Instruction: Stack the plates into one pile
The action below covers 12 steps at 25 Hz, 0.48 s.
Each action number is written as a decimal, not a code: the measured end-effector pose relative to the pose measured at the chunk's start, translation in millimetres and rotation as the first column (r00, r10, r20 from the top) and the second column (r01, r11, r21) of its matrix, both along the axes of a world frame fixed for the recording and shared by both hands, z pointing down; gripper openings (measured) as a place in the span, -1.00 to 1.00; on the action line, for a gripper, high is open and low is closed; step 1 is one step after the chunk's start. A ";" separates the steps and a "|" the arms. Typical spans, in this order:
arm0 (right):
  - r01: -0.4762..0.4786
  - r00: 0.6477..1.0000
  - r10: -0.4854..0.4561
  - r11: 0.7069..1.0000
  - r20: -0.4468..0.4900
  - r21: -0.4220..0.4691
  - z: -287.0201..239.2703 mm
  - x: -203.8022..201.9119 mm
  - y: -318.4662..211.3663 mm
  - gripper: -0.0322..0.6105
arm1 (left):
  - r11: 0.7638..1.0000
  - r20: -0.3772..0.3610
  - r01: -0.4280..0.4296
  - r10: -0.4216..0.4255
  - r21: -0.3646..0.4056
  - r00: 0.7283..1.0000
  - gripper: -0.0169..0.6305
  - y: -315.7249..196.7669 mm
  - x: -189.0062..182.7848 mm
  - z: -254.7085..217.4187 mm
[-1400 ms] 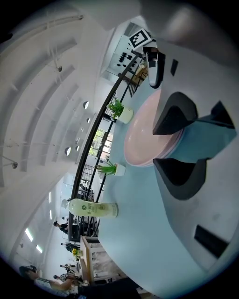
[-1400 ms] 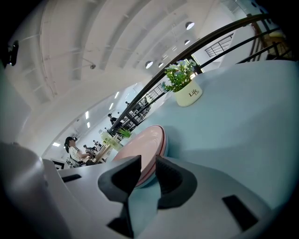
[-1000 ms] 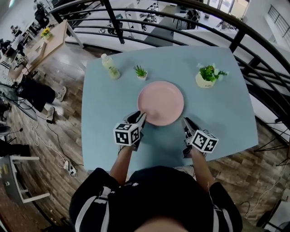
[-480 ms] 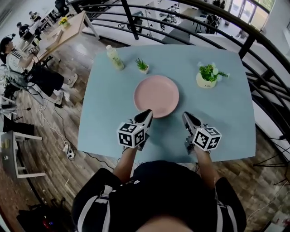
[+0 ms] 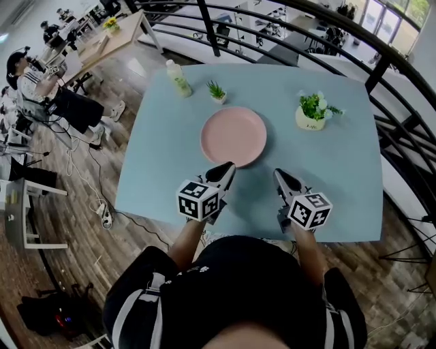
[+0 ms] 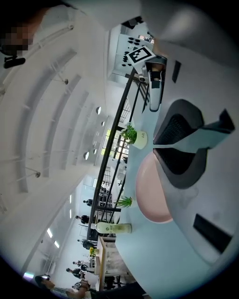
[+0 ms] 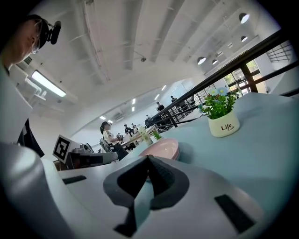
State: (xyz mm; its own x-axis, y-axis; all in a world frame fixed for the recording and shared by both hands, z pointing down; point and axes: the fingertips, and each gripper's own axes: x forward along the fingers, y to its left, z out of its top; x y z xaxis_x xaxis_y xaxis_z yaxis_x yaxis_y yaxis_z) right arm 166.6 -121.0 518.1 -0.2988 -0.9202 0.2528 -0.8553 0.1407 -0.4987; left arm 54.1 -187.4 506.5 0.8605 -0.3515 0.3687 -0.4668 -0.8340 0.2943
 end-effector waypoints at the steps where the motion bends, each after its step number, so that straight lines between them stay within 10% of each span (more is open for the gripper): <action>1: 0.002 1.000 -0.002 1.000 0.005 0.003 0.8 0.9 3.0 -0.90 | 1.000 0.000 0.000 0.000 0.002 1.000 -0.85 2.6 1.3 -0.2; 12: 0.023 0.998 -0.022 1.000 0.063 -0.010 11.1 -1.3 17.6 -0.90 | 0.999 0.049 0.036 -0.036 0.000 0.998 -0.85 25.4 -14.9 2.9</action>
State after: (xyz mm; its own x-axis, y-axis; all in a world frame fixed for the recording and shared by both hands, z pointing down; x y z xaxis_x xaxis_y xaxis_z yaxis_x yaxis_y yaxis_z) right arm 165.3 -103.4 529.2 -0.3348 -0.9105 0.2425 -0.8187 0.1537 -0.5532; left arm 39.2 -162.0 509.4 0.8283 -0.3814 0.4104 -0.5103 -0.8160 0.2715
